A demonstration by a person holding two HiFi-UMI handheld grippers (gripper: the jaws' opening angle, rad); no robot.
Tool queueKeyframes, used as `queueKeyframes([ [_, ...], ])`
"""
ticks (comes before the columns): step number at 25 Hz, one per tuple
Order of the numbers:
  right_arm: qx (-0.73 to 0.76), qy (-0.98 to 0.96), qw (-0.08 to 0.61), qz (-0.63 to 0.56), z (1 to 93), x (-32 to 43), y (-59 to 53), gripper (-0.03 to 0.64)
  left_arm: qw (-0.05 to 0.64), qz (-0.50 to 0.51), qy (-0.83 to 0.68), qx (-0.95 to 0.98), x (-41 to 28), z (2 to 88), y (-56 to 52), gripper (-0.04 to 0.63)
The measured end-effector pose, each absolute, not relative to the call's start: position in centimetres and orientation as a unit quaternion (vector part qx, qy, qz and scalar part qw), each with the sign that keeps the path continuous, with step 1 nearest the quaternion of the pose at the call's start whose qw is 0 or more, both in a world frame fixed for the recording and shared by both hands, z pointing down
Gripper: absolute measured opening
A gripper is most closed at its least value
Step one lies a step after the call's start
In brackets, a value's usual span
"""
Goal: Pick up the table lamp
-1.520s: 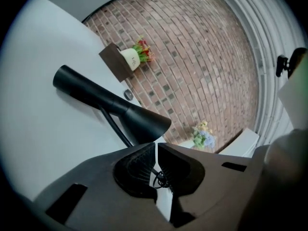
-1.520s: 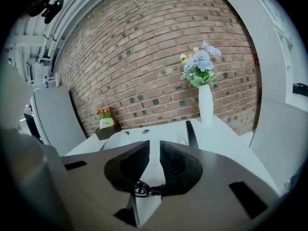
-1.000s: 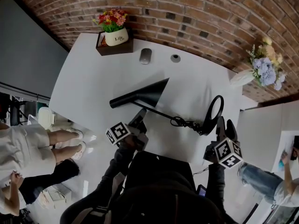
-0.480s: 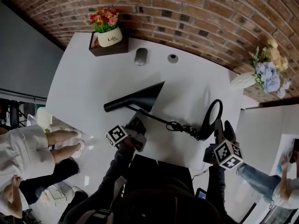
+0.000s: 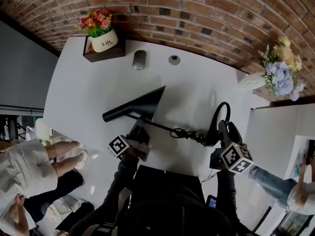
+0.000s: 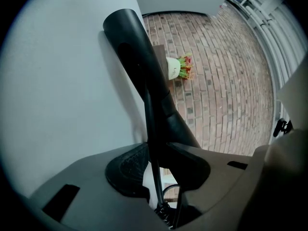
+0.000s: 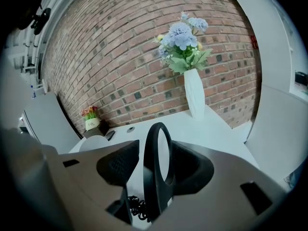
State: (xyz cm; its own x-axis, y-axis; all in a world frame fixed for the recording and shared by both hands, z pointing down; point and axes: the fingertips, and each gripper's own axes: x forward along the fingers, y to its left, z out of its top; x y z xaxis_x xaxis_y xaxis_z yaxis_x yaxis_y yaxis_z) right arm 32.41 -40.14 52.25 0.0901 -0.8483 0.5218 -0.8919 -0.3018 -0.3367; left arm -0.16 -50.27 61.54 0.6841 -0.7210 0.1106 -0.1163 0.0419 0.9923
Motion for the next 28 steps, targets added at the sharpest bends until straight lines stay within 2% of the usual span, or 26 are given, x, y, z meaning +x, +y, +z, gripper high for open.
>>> queueKeyframes([
  [4, 0.733, -0.592, 0.045, 0.333, 53.0, 32.2, -40.9, 0.164, 0.649, -0.240, -0.323, 0.646, -0.3, 61.7, -50.3, 0.102],
  [7, 0.729, -0.595, 0.050, 0.334, 53.3, 32.2, -41.4, 0.164, 0.653, -0.241, -0.333, 0.636, -0.4, 62.2, -50.5, 0.046],
  [13, 0.717, -0.600, 0.084, 0.345, 54.9, 31.4, -42.1, 0.163, 0.653, -0.241, -0.337, 0.634, -0.4, 62.3, -50.6, 0.043],
  [14, 0.720, -0.595, 0.090, 0.345, 55.3, 31.5, -42.0, 0.152, 0.653, -0.242, -0.337, 0.634, -0.4, 62.3, -50.7, 0.043],
  [15, 0.725, -0.590, 0.098, 0.342, 55.5, 31.7, -41.9, 0.078, 0.654, -0.243, -0.335, 0.633, -0.3, 62.3, -50.7, 0.042],
  [16, 0.729, -0.586, 0.104, 0.338, 55.6, 31.8, -41.8, 0.037, 0.656, -0.246, -0.334, 0.630, -0.3, 62.3, -50.6, 0.041],
  [28, 0.730, -0.599, 0.096, 0.315, 55.0, 31.7, -41.8, 0.034, 0.653, -0.243, -0.344, 0.630, -0.4, 62.3, -50.5, 0.041],
])
